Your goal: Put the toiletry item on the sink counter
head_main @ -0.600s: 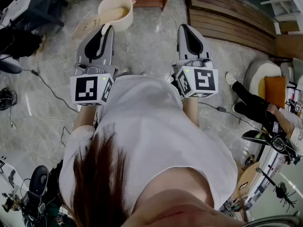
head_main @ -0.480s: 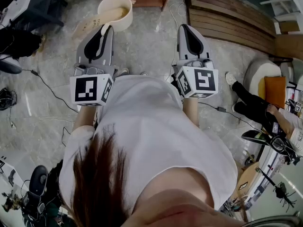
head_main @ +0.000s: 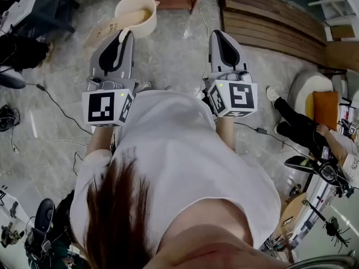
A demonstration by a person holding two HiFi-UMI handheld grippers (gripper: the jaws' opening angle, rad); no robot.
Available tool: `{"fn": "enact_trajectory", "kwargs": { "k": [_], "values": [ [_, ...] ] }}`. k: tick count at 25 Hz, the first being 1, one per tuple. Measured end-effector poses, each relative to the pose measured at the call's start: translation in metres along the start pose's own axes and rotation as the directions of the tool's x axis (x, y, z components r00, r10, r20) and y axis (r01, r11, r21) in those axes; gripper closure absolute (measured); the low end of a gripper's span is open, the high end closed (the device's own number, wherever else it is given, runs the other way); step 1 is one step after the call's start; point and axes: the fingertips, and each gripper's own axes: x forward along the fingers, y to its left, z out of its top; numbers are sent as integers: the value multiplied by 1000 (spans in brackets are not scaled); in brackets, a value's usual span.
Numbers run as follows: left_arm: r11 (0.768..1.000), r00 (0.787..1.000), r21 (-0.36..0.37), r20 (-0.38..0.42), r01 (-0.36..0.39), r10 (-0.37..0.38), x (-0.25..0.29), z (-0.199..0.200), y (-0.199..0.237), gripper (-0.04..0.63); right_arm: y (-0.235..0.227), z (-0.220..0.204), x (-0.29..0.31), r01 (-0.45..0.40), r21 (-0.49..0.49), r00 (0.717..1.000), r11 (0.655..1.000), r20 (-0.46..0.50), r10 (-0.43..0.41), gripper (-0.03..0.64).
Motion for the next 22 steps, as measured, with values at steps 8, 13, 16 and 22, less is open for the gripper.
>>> {"fn": "enact_trajectory", "kwargs": {
  "k": [8,13,16,22],
  "values": [
    [1000,1000,10,20,18,-18,22,14,-2,548,-10,1,2,-5,33,1000,999,3,4,606],
    [1000,996,20,88,-12,10,47,44,15,548,-11,0,9,10,35,1000,999,-13,-10,606],
    [1000,996,9,85,-24,23,49,45,24,548,-9,-4,13,19,49,999,999,-27,-18,606],
    [1000,1000,-18,19,-11,12,58,11,34,548,-9,-15,32,23,57,997,998,-69,-19,606]
  ]
}}
